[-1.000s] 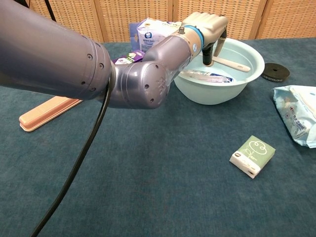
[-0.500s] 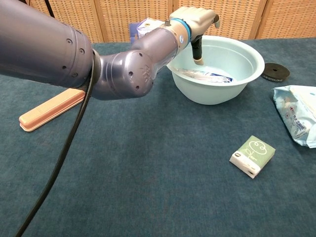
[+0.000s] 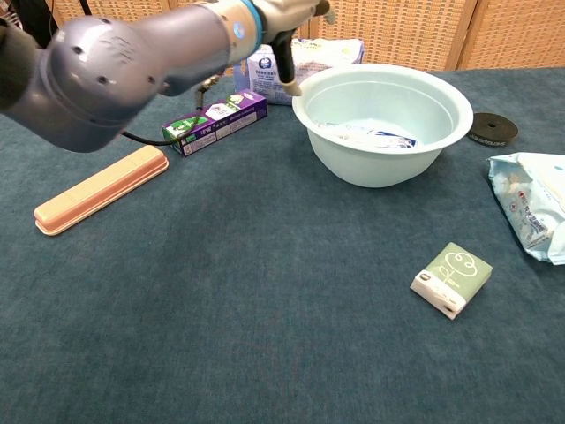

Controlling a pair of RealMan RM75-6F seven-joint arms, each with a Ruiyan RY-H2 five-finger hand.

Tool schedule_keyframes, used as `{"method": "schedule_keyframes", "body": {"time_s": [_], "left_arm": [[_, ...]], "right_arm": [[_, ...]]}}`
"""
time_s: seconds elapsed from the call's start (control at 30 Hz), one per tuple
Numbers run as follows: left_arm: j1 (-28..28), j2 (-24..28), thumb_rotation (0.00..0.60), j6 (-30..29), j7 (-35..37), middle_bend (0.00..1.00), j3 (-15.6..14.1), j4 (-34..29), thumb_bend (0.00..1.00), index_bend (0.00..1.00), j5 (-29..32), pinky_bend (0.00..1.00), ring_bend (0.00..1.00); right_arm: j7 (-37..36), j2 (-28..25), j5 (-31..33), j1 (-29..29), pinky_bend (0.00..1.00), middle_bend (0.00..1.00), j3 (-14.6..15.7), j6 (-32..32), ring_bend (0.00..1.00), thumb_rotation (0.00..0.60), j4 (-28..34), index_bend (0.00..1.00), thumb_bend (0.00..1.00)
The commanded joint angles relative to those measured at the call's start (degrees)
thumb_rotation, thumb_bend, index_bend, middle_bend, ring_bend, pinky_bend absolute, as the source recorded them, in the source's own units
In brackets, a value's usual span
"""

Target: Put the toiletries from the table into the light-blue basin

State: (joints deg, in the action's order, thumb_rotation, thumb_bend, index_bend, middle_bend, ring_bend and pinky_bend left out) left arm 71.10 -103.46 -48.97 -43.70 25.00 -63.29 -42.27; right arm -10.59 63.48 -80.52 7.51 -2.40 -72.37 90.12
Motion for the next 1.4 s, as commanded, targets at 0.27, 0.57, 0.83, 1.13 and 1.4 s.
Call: {"method": "schedule_keyframes", "body": {"time_s": [0.27, 0.57, 0.83, 1.13, 1.4], "left_arm": [[-13.90, 16.25, 0.600, -13.16, -2.46, 0.00, -9.52, -22.76, 0.17, 0.12, -0.42, 0.00, 0.00], [-17.42, 26.88, 0.600, -11.67, -6.86, 0.00, -16.87, -35.46, 0.19, 0.16, 1.64, 0.00, 0.00], [-19.20, 28.45, 0.600, -19.35, -11.81, 0.00, -20.34, -42.56, 0.20, 0.21, 10.10, 0.00, 0.00], [-24.65, 27.39, 0.600, -27.22, -9.30, 0.00, -23.29, -43.48, 0.20, 0.21, 8.68, 0.00, 0.00], [-28.98, 23.06, 0.600, -32.71, -7.89, 0.00, -24.34, -38.86, 0.20, 0.22, 6.88, 0.00, 0.00]], "right_arm": [[3.03, -0.30, 0.49, -0.13, 0.00, 0.00, 0.08, -0.34, 0.00, 0.600, 1.41, 0.12, 0.21], [4.48, 0.31, 0.13, -0.10, 0.00, 0.00, 0.13, -0.89, 0.00, 0.600, 1.57, 0.12, 0.21], [4.52, 0.58, -0.72, 0.01, 0.00, 0.00, 0.54, -0.87, 0.00, 0.600, 1.95, 0.12, 0.21], [2.54, -0.10, -3.74, 0.02, 0.00, 0.00, 1.50, -1.69, 0.00, 0.600, 3.02, 0.12, 0.21], [2.51, -0.61, -7.68, -0.24, 0.00, 0.00, 2.59, -3.88, 0.00, 0.600, 5.01, 0.12, 0.21]]}}
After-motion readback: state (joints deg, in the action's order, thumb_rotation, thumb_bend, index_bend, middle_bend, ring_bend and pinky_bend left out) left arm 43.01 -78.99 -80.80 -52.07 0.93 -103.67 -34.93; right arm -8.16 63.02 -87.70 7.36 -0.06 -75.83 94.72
